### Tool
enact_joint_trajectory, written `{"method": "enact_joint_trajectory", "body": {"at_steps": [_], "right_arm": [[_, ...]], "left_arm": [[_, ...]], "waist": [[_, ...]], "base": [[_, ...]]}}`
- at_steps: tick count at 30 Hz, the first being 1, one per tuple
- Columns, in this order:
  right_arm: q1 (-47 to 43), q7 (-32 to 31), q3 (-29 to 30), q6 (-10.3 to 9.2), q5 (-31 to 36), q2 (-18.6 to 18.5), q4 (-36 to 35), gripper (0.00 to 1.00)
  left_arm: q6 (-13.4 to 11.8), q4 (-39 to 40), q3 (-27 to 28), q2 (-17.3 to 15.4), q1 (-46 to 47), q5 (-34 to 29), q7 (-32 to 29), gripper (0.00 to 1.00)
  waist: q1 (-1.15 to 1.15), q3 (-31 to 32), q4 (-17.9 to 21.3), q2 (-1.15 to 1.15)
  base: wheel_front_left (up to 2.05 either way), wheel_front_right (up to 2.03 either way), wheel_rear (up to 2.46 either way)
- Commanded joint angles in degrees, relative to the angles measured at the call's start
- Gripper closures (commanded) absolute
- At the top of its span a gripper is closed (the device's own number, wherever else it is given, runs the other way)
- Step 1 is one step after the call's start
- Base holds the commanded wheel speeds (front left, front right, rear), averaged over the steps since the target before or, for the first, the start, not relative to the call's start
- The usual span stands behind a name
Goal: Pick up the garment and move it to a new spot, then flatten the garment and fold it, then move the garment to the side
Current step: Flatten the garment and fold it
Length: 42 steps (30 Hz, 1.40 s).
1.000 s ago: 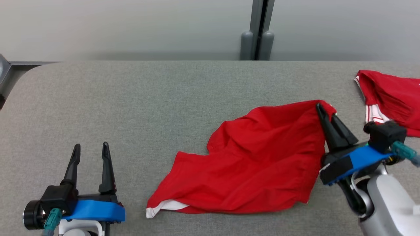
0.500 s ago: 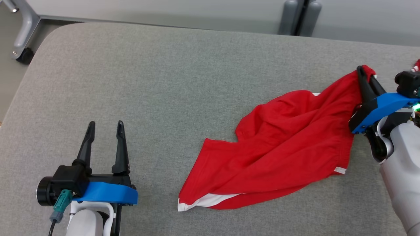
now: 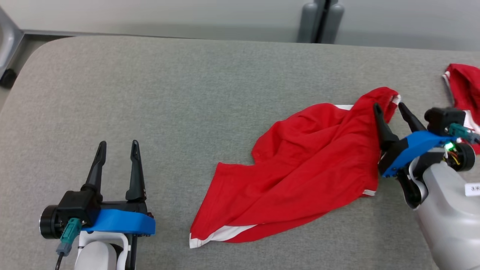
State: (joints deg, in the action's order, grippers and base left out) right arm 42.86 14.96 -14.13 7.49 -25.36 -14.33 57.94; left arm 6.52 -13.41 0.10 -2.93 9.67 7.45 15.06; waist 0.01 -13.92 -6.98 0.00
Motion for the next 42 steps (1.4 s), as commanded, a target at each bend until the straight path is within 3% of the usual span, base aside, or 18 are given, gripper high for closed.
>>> {"method": "enact_joint_trajectory", "body": {"at_steps": [1, 11, 18, 26, 36, 42], "right_arm": [[-1.7, 0.3, 0.2, 0.02, -0.8, -0.6, -1.6, 0.0], [-14.8, 0.3, 4.5, 0.02, 0.1, -1.8, -18.8, 0.0], [-23.5, 0.3, 8.4, 0.02, 3.5, 1.2, -31.9, 0.0], [-32.4, 0.3, 9.3, 0.02, 7.8, 5.7, -42.1, 0.0], [-40.7, 0.3, 10.2, 0.02, 13.3, 9.4, -47.9, 0.0], [-42.9, 0.3, 9.8, 0.02, 14.5, 10.2, -47.1, 0.0]], "left_arm": [[0.0, -0.1, 0.4, 0.1, -0.3, -0.5, 0.1, 0.0], [0.5, -0.1, 2.9, 0.0, -3.9, -1.5, 0.1, 0.0], [0.6, 0.5, 4.5, -0.2, -6.7, -2.1, 0.1, 0.0], [0.7, 0.6, 5.2, -0.3, -8.8, -2.6, 0.1, 0.0], [0.9, 0.3, 4.9, -0.2, -10.5, -2.7, 0.1, 0.0], [0.9, 0.1, 4.9, -0.2, -10.9, -2.7, 0.1, 0.0]], "waist": [[-0.01, 1.3, 1.4, 0.0], [-0.01, 6.0, 5.9, 0.0], [-0.01, 8.4, 7.3, 0.0], [-0.01, 10.5, 7.8, 0.0], [-0.01, 12.3, 7.8, 0.0], [-0.01, 12.6, 7.6, 0.0]], "base": [[0.0, 0.0, 0.0], [0.0, 0.0, 0.0], [0.0, 0.0, 0.0], [0.0, 0.0, 0.0], [0.0, 0.0, 0.0], [0.0, 0.0, 0.0]]}}
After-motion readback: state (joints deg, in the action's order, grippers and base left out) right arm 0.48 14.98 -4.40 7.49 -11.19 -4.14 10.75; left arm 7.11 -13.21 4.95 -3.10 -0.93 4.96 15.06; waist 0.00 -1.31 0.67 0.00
